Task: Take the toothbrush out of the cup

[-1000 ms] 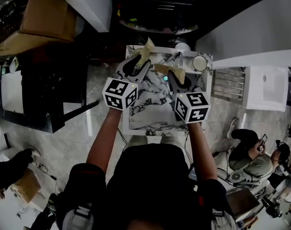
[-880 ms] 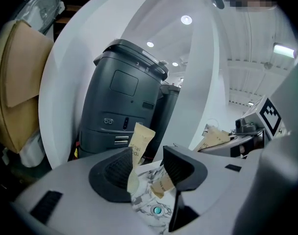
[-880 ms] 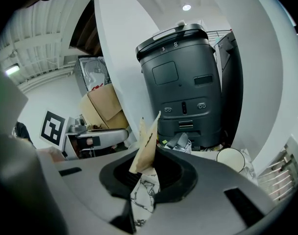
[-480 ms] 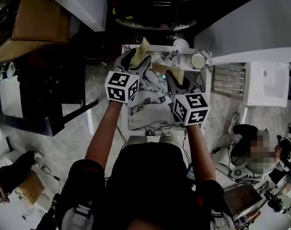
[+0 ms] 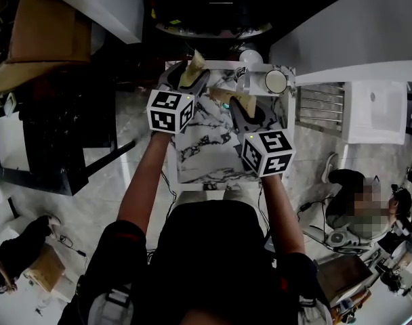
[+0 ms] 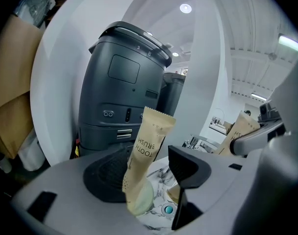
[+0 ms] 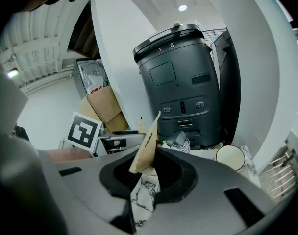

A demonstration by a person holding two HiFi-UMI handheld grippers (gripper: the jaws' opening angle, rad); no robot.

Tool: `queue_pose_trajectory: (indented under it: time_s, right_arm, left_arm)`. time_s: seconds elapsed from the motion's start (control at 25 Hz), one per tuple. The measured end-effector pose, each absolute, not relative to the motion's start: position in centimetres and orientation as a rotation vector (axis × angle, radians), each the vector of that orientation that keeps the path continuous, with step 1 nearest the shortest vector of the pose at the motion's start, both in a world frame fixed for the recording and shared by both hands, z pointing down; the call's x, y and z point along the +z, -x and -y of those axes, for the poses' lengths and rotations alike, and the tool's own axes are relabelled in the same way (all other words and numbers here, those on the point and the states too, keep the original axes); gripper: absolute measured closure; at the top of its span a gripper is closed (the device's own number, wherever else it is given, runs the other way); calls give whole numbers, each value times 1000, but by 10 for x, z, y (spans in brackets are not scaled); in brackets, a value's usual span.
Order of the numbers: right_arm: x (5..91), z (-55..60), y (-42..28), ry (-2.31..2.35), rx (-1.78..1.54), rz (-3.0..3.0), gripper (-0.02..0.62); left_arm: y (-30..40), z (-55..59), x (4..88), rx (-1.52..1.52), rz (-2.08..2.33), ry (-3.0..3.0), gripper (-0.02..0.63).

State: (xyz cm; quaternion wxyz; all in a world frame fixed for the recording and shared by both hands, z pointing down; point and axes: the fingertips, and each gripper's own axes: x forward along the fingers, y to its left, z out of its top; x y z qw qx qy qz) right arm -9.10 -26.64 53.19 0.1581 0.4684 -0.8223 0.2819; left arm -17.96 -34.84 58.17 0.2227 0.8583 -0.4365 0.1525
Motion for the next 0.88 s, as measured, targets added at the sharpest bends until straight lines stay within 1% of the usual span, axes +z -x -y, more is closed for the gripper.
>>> queue_pose_trajectory:
  time_s: [0.64, 0.72, 0.88]
  right_arm:
    - [532, 262, 90, -1338, 813, 2361, 523]
    - [532, 262, 89, -1333, 814, 2363, 523]
    - [532, 263, 89, -1331, 810, 2366, 523]
  left_arm:
    - [168, 364, 593, 516, 1219, -2374, 355]
    - [168, 365, 594, 524, 1225, -2370, 367]
    - [169, 365, 594, 568, 1248, -2374, 413]
